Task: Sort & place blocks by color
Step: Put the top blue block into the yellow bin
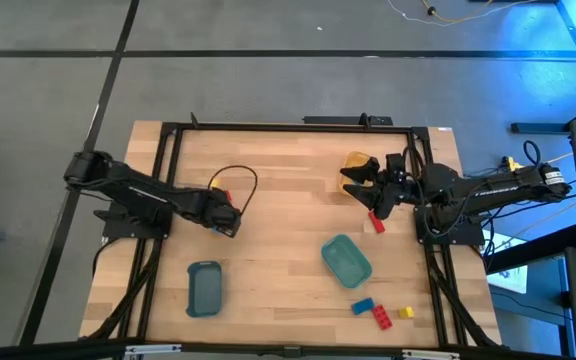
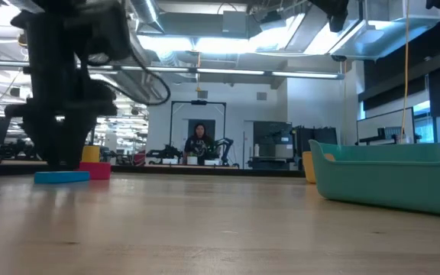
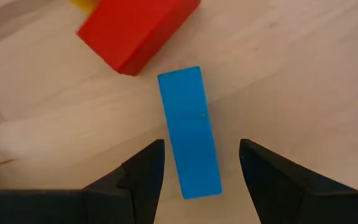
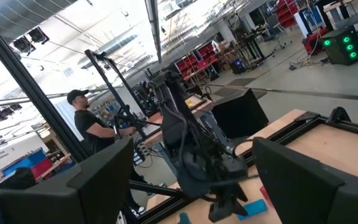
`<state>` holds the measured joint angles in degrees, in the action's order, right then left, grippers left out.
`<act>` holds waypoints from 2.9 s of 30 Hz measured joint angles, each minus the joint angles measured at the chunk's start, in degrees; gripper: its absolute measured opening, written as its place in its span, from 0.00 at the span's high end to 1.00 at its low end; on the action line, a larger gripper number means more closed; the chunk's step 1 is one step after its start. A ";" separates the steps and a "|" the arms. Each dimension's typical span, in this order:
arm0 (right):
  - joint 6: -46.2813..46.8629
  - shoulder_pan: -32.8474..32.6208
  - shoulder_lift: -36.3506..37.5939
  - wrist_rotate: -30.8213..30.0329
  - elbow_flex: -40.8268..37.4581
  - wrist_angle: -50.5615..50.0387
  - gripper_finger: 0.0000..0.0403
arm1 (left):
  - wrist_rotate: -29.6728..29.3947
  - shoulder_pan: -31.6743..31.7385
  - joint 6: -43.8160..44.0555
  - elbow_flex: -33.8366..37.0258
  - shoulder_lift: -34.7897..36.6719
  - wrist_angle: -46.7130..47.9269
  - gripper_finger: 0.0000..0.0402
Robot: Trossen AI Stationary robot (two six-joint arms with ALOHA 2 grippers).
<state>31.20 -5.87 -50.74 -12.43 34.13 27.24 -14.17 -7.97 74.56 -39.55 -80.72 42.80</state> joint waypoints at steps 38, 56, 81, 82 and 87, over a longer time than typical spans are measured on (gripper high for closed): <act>42.33 3.47 -15.48 7.04 0.00 -13.67 0.19 | -2.59 3.96 -69.69 -40.00 -10.78 -6.94 0.79; 46.82 2.18 -26.82 6.47 0.42 -3.76 0.26 | 1.33 4.45 -75.52 -53.13 -26.48 -4.54 0.79; 38.26 4.86 -15.10 5.57 0.37 -24.31 0.86 | 2.65 8.04 -72.45 -60.39 -20.58 12.19 0.36; 37.15 5.59 -12.66 5.35 0.35 -27.93 0.86 | 1.83 8.40 -71.03 -60.39 -19.03 13.98 0.35; 32.27 10.21 -2.21 0.80 4.97 -52.21 0.86 | -4.64 9.04 -65.12 -53.11 -6.21 3.85 0.35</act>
<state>63.47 4.35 -52.95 -11.63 39.10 -24.97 -18.81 1.07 9.45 -92.66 -86.94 46.65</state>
